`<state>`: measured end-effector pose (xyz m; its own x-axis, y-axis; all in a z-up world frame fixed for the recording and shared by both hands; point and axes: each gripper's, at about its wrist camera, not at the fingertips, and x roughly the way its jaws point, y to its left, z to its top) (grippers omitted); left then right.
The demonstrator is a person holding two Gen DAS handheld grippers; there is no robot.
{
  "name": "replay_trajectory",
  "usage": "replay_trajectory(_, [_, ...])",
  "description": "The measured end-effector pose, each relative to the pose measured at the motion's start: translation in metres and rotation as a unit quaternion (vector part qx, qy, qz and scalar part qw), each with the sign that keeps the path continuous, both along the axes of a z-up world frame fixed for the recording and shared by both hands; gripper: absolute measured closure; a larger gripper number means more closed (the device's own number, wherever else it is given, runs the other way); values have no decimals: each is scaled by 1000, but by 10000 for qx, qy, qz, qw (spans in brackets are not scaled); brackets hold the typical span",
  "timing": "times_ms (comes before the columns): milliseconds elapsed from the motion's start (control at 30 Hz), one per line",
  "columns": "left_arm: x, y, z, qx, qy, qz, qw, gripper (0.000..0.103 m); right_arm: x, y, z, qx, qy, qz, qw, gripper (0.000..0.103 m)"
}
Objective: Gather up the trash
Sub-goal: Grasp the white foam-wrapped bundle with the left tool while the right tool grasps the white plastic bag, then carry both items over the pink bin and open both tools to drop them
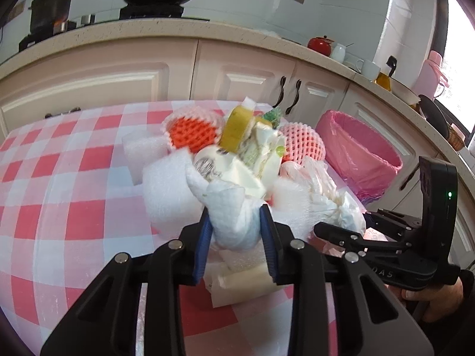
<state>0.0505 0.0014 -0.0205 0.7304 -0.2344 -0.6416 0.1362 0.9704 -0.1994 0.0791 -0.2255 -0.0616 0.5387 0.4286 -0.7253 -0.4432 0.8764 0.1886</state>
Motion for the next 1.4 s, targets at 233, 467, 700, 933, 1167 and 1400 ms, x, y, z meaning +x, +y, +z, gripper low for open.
replay_trajectory(233, [-1, -18, 20, 119, -251, -137, 9995, 72, 4, -19, 23, 75, -184, -145, 9997, 54])
replay_trajectory(467, [7, -41, 39, 196, -430, -259, 9985, 72, 9, -34, 43, 103, -257, -167, 9995, 54])
replay_trajectory(700, [6, -53, 47, 210, -499, -319, 9980, 72, -3, -47, 59, 119, -448, -166, 9988, 54])
replay_trajectory(933, [19, -72, 56, 278, -603, -498, 9965, 72, 9, -74, 75, 93, -720, -484, 9962, 54])
replay_trajectory(1167, [49, -104, 75, 279, -797, -804, 9932, 72, 42, -114, 88, -47, -930, -901, 9916, 54])
replay_trajectory(1400, [95, -152, 87, 51, -770, -1277, 9888, 72, 79, -159, 97, -123, -989, -1225, 9874, 54])
